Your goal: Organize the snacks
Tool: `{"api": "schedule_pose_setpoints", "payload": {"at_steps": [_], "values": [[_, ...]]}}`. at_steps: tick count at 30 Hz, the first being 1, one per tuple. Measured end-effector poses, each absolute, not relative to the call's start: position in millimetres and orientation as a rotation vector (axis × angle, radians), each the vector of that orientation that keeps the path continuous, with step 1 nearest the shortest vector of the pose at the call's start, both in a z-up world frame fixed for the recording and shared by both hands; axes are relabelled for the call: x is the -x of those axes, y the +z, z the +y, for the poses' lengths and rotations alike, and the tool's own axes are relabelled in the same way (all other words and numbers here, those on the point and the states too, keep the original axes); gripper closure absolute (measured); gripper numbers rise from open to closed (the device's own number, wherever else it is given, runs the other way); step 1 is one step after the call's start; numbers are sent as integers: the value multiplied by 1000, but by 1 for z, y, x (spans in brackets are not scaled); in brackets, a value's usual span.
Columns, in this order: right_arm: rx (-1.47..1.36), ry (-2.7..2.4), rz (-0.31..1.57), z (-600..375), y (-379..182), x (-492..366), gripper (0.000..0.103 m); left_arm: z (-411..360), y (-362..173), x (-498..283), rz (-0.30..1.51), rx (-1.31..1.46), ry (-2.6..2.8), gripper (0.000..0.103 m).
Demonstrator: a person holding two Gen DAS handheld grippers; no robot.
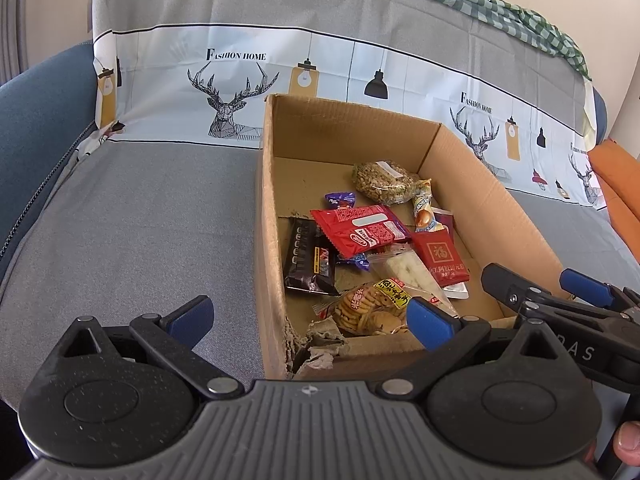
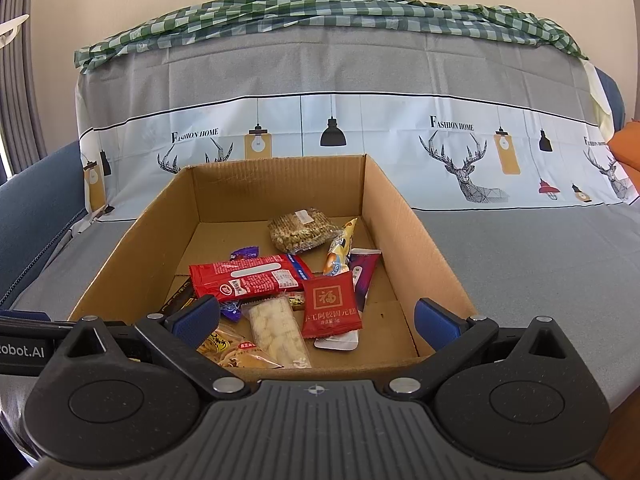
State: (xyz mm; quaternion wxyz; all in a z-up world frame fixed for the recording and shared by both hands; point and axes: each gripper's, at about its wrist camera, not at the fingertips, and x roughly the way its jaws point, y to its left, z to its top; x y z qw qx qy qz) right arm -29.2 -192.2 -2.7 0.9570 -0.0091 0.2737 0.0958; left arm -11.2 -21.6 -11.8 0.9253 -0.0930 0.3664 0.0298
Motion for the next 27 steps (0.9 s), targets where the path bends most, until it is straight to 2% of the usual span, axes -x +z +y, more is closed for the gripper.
{"api": "schedule_pose_setpoints", "payload": {"at_steps": [27], "values": [[-21, 187, 563, -198, -2, 21, 1, -21, -19, 0, 774, 216, 35, 1]]}}
